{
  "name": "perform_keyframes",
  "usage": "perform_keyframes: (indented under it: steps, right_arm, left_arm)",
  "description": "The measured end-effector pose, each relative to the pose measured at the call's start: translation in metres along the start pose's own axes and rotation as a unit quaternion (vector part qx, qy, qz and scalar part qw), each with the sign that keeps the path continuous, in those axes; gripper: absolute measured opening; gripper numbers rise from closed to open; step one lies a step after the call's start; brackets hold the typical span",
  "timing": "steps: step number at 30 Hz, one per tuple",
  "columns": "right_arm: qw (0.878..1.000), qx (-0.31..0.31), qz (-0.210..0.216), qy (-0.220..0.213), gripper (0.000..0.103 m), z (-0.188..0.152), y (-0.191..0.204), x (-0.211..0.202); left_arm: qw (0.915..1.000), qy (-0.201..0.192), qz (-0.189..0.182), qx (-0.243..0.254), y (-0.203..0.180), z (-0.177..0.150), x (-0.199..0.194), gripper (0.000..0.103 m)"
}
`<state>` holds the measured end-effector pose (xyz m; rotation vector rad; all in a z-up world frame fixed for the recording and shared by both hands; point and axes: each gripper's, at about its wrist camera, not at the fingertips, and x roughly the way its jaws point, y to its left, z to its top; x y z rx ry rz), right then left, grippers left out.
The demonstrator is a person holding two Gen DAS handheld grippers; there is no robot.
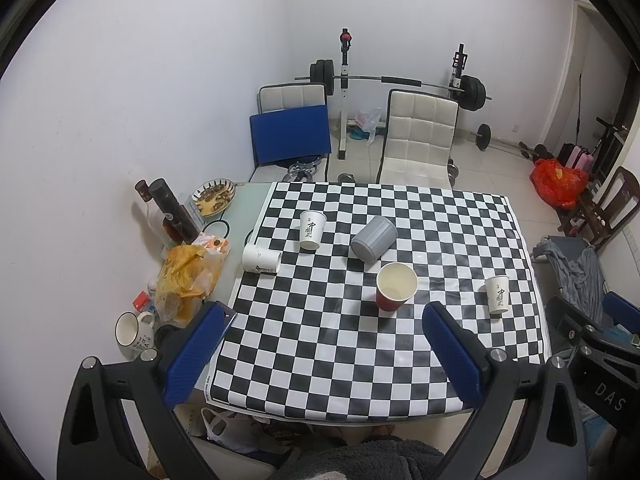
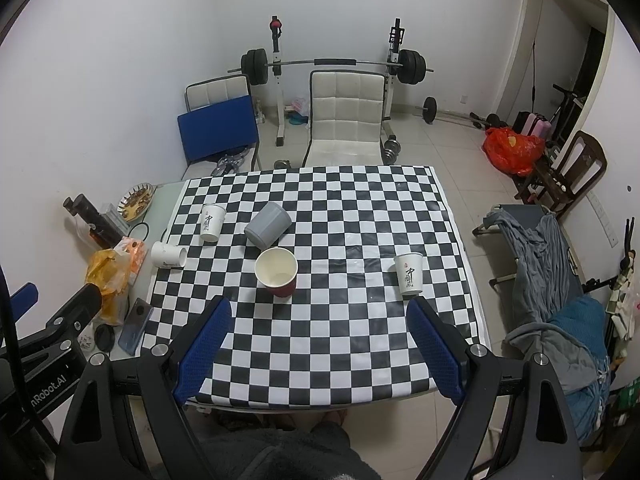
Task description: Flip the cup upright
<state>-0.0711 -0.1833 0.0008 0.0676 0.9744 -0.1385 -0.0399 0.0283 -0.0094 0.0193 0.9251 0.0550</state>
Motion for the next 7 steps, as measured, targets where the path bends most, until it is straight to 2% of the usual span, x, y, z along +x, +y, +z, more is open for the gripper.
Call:
perform_keyframes:
  steps: [7]
  right_arm:
    - [1.000,0.000,0.000,0.000,0.091,-0.0003,-0.0001,0.0010]
  left_arm:
    - [1.0000,-0.001,-0.001,0.000,0.0015,-0.0008,0.0012,0.101]
